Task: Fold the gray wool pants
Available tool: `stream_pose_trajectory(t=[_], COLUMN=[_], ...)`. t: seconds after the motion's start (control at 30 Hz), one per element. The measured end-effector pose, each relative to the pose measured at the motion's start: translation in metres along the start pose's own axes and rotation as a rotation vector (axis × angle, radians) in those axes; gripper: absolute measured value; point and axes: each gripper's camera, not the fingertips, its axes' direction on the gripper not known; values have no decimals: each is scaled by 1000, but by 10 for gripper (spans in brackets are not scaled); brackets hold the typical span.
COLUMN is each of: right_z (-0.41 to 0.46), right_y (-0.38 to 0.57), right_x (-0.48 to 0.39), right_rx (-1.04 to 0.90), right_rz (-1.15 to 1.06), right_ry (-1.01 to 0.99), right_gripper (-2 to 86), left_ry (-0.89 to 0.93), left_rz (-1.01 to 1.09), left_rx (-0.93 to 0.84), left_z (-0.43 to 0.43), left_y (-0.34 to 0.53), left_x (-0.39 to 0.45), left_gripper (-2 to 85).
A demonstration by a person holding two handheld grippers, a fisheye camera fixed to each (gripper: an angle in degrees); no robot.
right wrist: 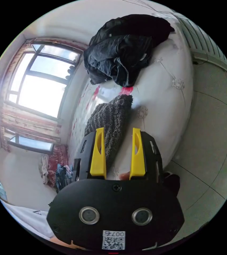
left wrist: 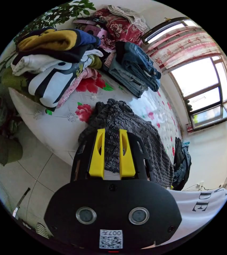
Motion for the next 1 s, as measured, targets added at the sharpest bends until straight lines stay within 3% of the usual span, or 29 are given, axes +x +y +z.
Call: stream_pose_trajectory(t=[0.13, 0.23, 0.33, 0.47, 0.57, 0.63, 0.7, 0.83, 0.97, 1.0], right_z=[30, 68, 48, 5, 16, 23, 29, 61, 86, 90], right_y=[5, -12, -34, -52, -50, -42, -35, -1, 134, 159], right_x=[8, 6, -42, -67, -23, -8, -30, -161, -296, -307], right_rx=[101, -6, 45, 57, 0, -10, 12, -115, -297, -331], right_rz=[26, 141, -2, -178, 18, 119, 49, -429, -1118, -1198], right_ry=[-120, -284, -393, -260, -70, -96, -131, -185, -194, -200], right_gripper=[77, 54, 37, 24, 15, 12, 11, 14, 23, 25], left_ry=[96, 101, 73, 82, 96, 123, 152, 179, 196, 206], left_rz=[-147, -197, -196, -192, -205, -230, -249, -215, -203, -209], left_rx=[30, 36, 19, 27, 15, -8, -21, -5, 8, 12], left_z=[-3, -5, -7, -13, -9, -2, 4, 5, 11, 14], left_y=[16, 23, 23, 27, 32, 33, 29, 13, -8, -14], left_x=[-20, -29, -32, -42, -53, -60, -66, -69, -77, -80], left_gripper=[86, 88, 91, 100, 106, 111, 117, 127, 136, 138])
